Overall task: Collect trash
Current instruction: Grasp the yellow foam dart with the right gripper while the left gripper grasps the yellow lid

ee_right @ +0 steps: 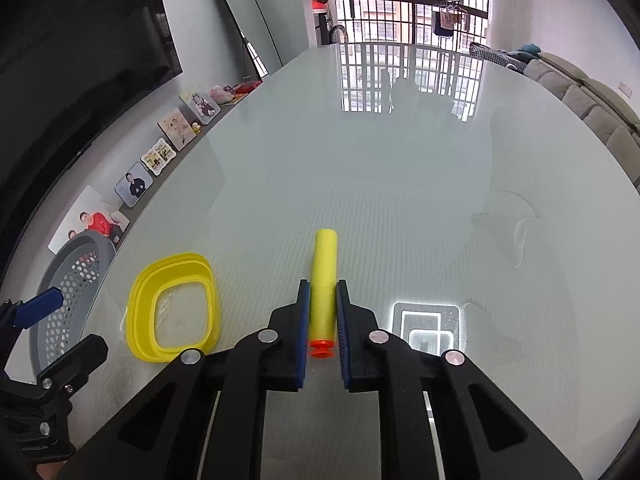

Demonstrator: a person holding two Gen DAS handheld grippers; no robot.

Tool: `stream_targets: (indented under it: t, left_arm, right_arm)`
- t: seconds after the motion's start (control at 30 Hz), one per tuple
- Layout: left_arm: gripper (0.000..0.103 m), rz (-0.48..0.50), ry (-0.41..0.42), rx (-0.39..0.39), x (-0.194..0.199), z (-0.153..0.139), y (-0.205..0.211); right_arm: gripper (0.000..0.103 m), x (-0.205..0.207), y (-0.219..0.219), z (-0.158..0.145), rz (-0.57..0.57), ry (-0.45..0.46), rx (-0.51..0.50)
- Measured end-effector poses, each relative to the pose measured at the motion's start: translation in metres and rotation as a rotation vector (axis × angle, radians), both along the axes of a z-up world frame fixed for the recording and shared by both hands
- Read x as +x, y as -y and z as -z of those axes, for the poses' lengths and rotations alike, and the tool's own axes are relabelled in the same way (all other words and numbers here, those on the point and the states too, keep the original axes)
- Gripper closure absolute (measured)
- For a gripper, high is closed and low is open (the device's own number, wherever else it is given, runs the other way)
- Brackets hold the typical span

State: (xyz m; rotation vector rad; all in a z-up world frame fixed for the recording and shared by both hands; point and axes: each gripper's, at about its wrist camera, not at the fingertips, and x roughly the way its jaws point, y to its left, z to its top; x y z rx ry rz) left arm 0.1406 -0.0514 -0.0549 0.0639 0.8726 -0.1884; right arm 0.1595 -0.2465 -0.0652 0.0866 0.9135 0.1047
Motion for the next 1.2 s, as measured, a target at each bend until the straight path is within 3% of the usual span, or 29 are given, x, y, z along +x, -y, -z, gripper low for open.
stream_targets:
  t: [0.43,0.77,0.9,1.0,1.07,1.2]
  left_arm:
    - [0.007,0.108,-0.07,0.017,0.019,0.015,0.05]
    - [0.007,0.095,-0.14,0.057,0.039,0.032,0.066]
    - [0.008,0.083,-0.12,0.068,0.042,0.03,0.069]
    - [0.017,0.085,-0.112,0.061,0.041,0.029,0.072]
    - [0.03,0.084,-0.106,0.05,0.039,0.028,0.073]
    - [0.031,0.089,-0.106,0.026,0.036,0.025,0.071]
  right_arm:
    - [0.091,-0.011,0.05,-0.009,0.11,0.03,0.185]
    - [0.091,-0.018,0.064,-0.019,0.137,0.06,0.237]
    - [0.091,-0.023,0.069,-0.023,0.134,0.074,0.249]
    - [0.091,-0.024,0.071,-0.025,0.132,0.077,0.257]
    - [0.091,-0.025,0.072,-0.026,0.131,0.08,0.261]
    - [0.091,-0.027,0.073,-0.027,0.129,0.083,0.263]
